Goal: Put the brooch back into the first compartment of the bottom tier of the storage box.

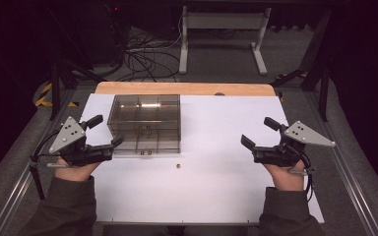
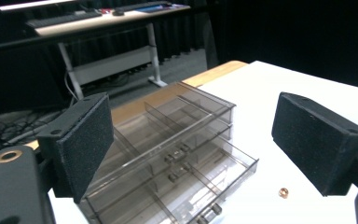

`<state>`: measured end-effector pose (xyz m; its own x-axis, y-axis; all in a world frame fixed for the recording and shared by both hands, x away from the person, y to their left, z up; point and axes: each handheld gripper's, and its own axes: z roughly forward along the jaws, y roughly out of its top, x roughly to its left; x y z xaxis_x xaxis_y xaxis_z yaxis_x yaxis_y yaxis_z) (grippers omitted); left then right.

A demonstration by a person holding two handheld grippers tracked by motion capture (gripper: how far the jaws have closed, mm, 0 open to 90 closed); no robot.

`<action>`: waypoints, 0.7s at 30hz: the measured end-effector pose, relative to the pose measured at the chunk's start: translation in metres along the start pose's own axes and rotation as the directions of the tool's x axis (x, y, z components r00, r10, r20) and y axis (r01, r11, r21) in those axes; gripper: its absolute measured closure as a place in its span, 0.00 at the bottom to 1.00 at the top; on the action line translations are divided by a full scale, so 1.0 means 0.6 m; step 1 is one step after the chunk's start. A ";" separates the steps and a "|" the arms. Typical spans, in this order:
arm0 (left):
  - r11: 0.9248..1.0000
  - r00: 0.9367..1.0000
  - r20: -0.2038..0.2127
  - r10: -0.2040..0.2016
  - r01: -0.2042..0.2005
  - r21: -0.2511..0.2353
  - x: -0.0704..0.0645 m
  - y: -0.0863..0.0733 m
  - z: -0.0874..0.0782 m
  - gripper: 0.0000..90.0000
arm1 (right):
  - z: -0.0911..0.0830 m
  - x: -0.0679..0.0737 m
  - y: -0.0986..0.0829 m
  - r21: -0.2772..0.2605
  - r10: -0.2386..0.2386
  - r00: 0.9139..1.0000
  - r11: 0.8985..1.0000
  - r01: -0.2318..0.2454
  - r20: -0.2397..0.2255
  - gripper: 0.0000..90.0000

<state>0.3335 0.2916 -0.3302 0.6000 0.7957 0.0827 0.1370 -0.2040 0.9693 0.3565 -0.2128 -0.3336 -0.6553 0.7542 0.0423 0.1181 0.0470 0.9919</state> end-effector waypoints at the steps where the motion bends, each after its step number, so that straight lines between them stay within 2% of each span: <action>1: 1.000 1.000 0.000 0.000 0.000 0.000 0.000 0.000 0.000 0.16 | 0.000 0.001 0.001 0.000 -0.001 1.000 1.000 0.001 -0.001 0.02; 13: 0.999 0.999 0.047 0.027 -0.028 0.033 -0.020 -0.007 0.028 0.21 | -0.001 0.007 0.005 0.008 -0.011 1.000 1.000 0.011 -0.004 0.02; 21: 0.996 0.995 0.092 0.047 -0.054 0.068 -0.036 -0.016 0.050 0.28 | 0.000 0.009 0.005 0.015 -0.009 1.000 1.000 0.009 -0.007 0.02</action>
<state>0.3428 0.2596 -0.3484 0.6761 0.7291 0.1065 0.1579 -0.2845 0.9456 0.3534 -0.2087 -0.3303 -0.6613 0.7494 0.0339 0.1234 0.0641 0.9903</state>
